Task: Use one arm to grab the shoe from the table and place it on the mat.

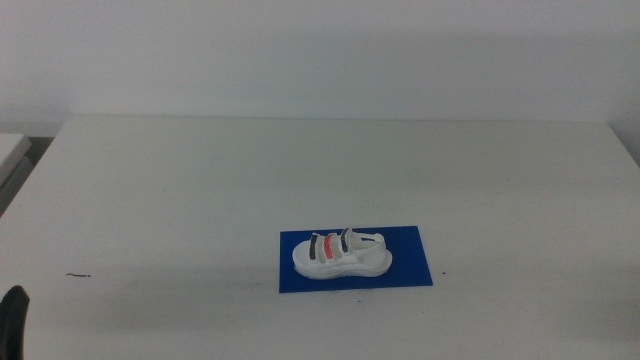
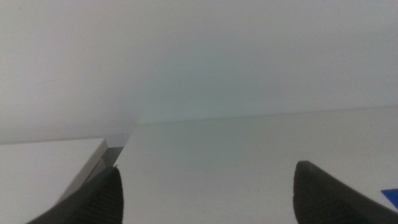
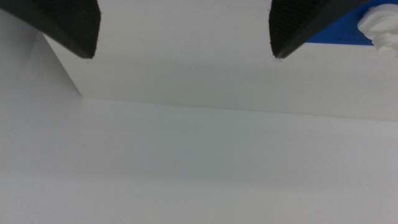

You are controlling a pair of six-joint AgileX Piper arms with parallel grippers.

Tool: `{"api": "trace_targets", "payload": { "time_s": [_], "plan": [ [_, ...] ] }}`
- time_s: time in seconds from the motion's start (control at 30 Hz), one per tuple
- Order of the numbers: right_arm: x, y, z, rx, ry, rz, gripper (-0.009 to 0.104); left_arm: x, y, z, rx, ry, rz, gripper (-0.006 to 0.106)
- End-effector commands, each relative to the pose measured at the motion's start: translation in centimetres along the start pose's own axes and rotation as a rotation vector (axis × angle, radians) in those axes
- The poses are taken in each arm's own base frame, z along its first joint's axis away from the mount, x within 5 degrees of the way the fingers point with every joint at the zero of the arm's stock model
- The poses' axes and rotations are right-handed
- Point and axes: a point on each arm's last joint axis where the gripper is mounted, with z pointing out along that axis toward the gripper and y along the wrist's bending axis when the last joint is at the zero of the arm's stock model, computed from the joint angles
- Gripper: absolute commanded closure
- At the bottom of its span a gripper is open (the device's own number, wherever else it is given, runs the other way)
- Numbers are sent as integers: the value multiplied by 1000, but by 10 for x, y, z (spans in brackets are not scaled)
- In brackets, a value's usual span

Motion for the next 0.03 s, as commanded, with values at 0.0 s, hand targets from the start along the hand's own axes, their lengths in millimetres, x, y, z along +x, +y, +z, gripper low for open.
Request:
{"api": "trace_targets", "payload": {
  "time_s": [0.0],
  "plan": [
    [1, 0, 0, 8, -2, 5, 13, -1, 0, 0, 1, -7, -7, 7]
  ]
}}
